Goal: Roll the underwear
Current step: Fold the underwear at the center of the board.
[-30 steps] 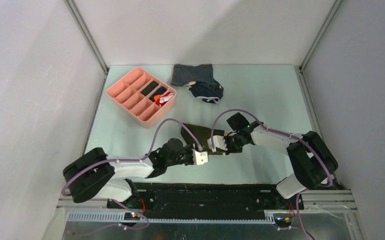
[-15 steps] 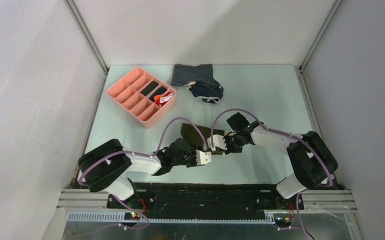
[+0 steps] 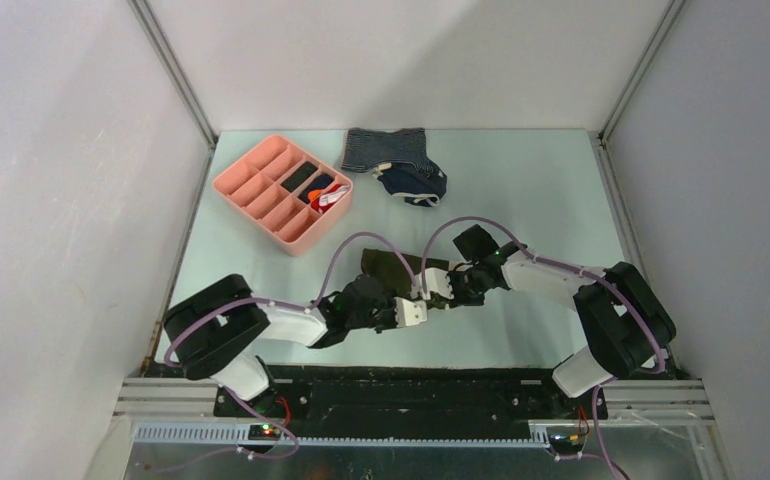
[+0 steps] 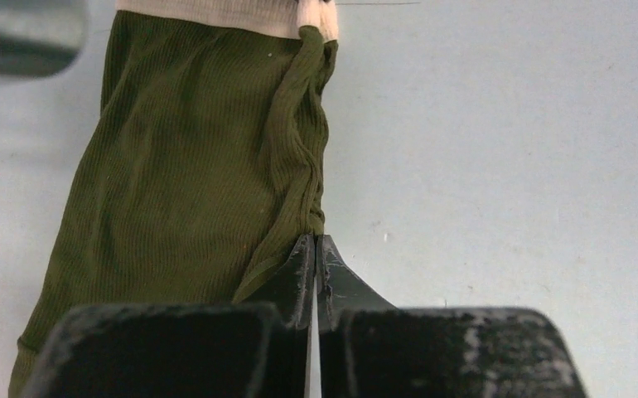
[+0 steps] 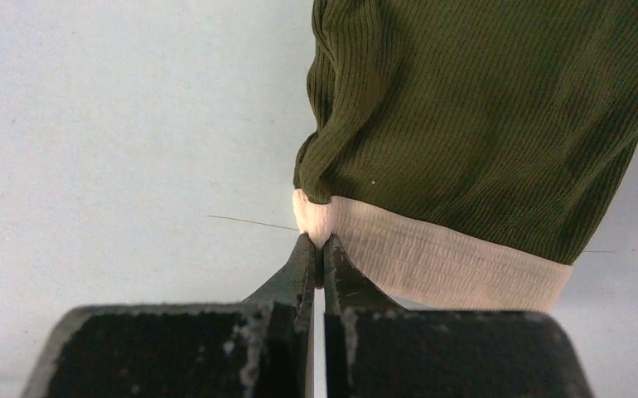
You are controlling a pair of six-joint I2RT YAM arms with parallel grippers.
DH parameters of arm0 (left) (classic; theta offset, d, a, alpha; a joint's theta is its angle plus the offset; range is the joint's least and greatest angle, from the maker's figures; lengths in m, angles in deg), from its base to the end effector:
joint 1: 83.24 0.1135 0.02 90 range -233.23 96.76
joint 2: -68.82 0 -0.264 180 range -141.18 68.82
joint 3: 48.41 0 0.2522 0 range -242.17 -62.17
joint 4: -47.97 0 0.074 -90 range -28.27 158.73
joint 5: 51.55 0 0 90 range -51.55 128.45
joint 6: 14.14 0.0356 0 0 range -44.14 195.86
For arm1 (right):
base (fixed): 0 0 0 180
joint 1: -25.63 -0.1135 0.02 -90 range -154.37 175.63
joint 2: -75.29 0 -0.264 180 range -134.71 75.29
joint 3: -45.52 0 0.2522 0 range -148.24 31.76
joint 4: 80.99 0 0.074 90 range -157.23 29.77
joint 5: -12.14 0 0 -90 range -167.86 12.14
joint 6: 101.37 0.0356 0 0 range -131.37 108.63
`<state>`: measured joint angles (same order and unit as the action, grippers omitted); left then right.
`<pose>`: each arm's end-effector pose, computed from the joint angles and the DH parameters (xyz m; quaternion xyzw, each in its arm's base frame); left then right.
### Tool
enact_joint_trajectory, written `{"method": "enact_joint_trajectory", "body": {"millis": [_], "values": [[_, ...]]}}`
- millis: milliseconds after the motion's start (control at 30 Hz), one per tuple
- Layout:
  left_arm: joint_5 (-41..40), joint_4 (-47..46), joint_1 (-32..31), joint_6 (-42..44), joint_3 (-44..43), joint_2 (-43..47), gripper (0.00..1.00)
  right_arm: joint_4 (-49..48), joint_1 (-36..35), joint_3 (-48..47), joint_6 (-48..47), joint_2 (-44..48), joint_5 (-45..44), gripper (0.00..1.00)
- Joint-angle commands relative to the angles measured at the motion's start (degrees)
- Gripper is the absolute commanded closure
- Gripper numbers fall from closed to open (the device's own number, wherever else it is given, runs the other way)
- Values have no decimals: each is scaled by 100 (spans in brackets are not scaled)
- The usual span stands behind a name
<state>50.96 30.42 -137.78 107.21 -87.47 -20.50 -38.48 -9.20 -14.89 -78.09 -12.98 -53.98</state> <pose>0.1501 -0.2241 0.1248 0.6326 0.6030 -0.1894 0.4476 0.2140 0.1665 0.1592 -0.7691 0.5823 0.1502 0.2164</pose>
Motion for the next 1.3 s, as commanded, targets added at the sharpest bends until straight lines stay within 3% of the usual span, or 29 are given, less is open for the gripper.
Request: {"method": "enact_joint_trajectory", "body": {"millis": [0, 300, 567, 667, 733, 900, 1100, 1267], "values": [[-220, 109, 95, -333, 40, 489, 100, 435, -77, 174, 327, 71, 186, 100], [29, 896, 487, -598, 157, 1628, 100, 1313, -104, 157, 368, 828, 590, 100], [502, 1532, 831, -641, -266, 1555, 99, 1634, -36, -119, 701, 767, 825, 100], [620, 1781, 883, -559, -389, 1527, 66, 1553, -26, -176, 821, 720, 892, 100], [748, 1838, 907, -475, -363, 1628, 57, 1536, -43, -210, 830, 625, 898, 100], [1170, 1929, 1057, -703, -419, 1913, 51, 1563, -92, -324, 739, 450, 892, 100], [2110, 1724, 1070, -1466, -1013, 1209, 58, 1442, -98, -352, 896, 325, 944, 100], [2570, 1728, 883, -659, -903, 1078, 54, 1497, -74, -353, 916, 277, 963, 100]]}}
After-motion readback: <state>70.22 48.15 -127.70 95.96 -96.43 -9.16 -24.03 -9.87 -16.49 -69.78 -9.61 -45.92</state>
